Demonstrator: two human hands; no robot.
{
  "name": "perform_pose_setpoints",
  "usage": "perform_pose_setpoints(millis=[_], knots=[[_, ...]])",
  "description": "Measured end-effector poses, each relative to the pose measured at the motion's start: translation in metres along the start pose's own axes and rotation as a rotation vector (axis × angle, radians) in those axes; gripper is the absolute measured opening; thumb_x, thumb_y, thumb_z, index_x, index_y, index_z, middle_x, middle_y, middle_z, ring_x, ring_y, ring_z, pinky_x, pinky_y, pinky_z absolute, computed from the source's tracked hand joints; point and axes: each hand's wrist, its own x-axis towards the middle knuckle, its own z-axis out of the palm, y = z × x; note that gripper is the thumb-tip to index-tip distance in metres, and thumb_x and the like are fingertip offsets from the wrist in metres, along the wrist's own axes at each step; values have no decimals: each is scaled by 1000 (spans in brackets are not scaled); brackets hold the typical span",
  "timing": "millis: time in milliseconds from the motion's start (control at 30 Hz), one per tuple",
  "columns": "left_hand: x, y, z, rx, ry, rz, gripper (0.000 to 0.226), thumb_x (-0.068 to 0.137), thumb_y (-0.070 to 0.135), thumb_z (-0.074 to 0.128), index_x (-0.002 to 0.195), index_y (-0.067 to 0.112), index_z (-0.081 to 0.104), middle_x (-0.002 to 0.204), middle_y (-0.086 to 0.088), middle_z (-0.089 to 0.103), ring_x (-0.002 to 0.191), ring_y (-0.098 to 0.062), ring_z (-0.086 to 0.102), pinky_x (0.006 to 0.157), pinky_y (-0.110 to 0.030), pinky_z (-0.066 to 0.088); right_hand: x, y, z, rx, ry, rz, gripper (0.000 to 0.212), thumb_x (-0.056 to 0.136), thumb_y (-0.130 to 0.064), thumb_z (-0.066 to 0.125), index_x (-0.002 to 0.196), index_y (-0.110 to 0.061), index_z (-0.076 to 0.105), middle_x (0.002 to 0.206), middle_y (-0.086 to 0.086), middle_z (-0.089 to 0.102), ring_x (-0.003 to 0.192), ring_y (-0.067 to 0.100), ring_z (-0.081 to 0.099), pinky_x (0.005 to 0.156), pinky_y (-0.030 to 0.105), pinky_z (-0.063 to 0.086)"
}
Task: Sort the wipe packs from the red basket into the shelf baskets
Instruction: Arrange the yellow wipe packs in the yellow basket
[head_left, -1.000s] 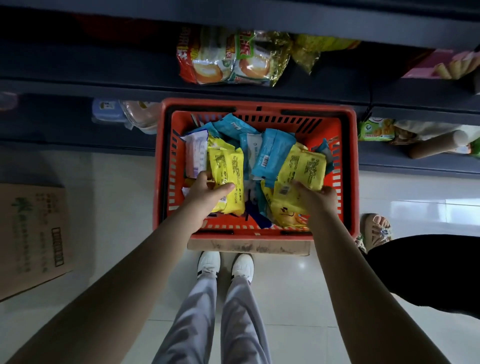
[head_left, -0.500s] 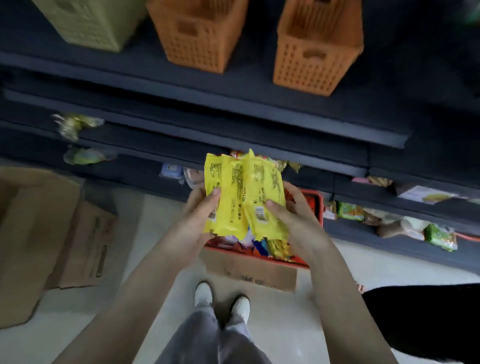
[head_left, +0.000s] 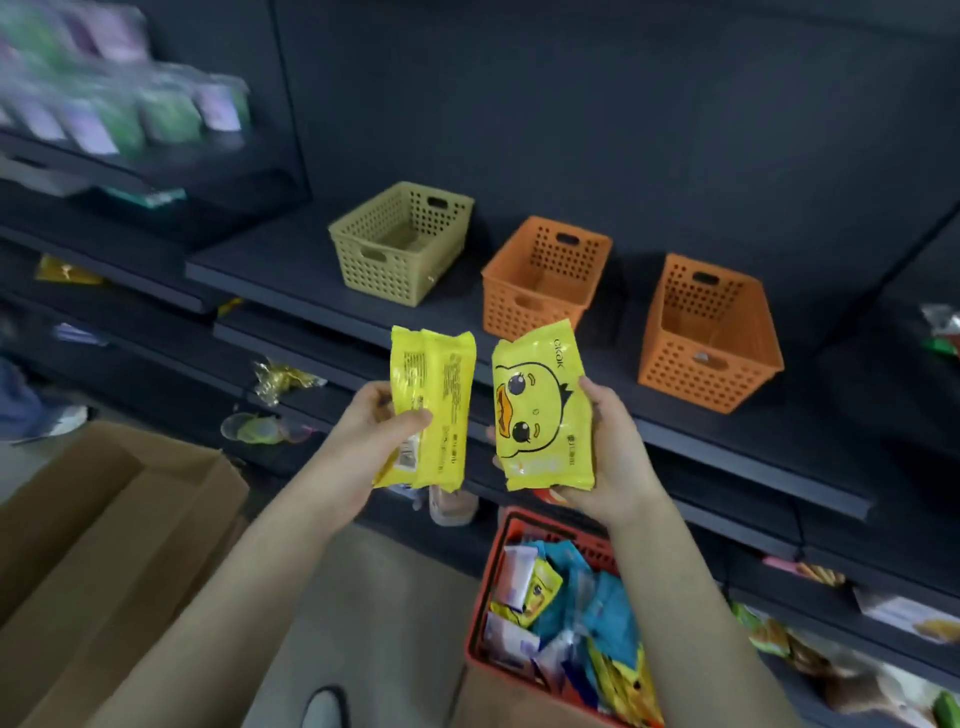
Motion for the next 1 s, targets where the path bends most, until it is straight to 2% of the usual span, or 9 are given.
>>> perform_pose_setpoints(millis=[33, 100, 233, 400, 500, 567, 733, 900, 1000], knots=[[10, 7, -17, 13, -1, 5, 34, 89, 13, 67, 119, 24, 55, 114, -7, 67, 97, -25, 70, 85, -51, 56, 12, -2, 9, 9, -18, -21, 55, 89, -48, 54, 133, -17, 58, 135, 20, 57, 125, 47, 51, 105, 64, 36], [30, 23, -51, 30, -29, 12, 39, 90, 13, 65, 124, 30, 55, 114, -1, 69, 99, -22, 69, 84, -46, 57, 36, -4, 32, -66, 9, -47, 59, 88, -51, 58, 136, -18, 55, 135, 17, 58, 125, 41, 54, 103, 58, 43], [70, 59, -106, 27, -7, -31, 25, 88, 34, 67, 113, 34, 65, 112, 2, 72, 105, -23, 67, 93, -46, 52, 80, -7, 84, -326, 73, -28, 50, 81, -52, 60, 119, -22, 66, 121, 11, 69, 108, 31, 67, 76, 45, 59], [106, 105, -141, 55, -48, -25, 46, 77, 67, 65, 112, 37, 64, 103, 8, 75, 93, -16, 73, 79, -37, 56, 124, -17, 137, -648, 68, -64, 46, 82, -48, 61, 115, -16, 67, 112, 12, 72, 100, 30, 70, 74, 41, 60], [123, 121, -150, 99, -106, -4, 69, 55, 81, 69, 112, 41, 63, 106, 12, 74, 99, -15, 70, 87, -42, 54, 145, -26, 158, -805, 57, -68, 37, 79, -47, 68, 104, -19, 74, 106, 12, 74, 95, 30, 72, 71, 37, 61], [139, 126, -151, 121, -125, 23, 74, 49, 77, 75, 112, 40, 62, 103, 13, 74, 99, -14, 68, 86, -41, 54, 163, -33, 167, -832, 55, -74, 40, 78, -44, 71, 107, -16, 74, 106, 13, 74, 96, 30, 72, 73, 37, 60], [184, 133, -152, -3, -91, 114, 40, 75, 44, 80, 110, 34, 64, 96, 13, 75, 85, -8, 73, 59, -27, 58, 212, -52, 168, -821, 88, -103, 46, 74, -45, 74, 104, -11, 74, 104, 16, 74, 93, 30, 73, 72, 37, 61], [245, 143, -148, -90, 59, 219, 28, 82, 37, 76, 107, 37, 62, 98, 14, 74, 88, -8, 72, 67, -32, 57, 255, -75, 138, -716, 111, -38, 60, 69, -46, 76, 114, -6, 69, 114, 16, 71, 102, 27, 68, 96, 42, 53], [291, 148, -138, -123, 130, 255, 25, 86, 35, 72, 108, 37, 61, 101, 14, 73, 94, -10, 70, 74, -35, 57, 296, -86, 124, -447, 220, -128, 40, 73, -33, 76, 104, -8, 75, 111, 14, 72, 101, 26, 69, 96, 44, 53]])
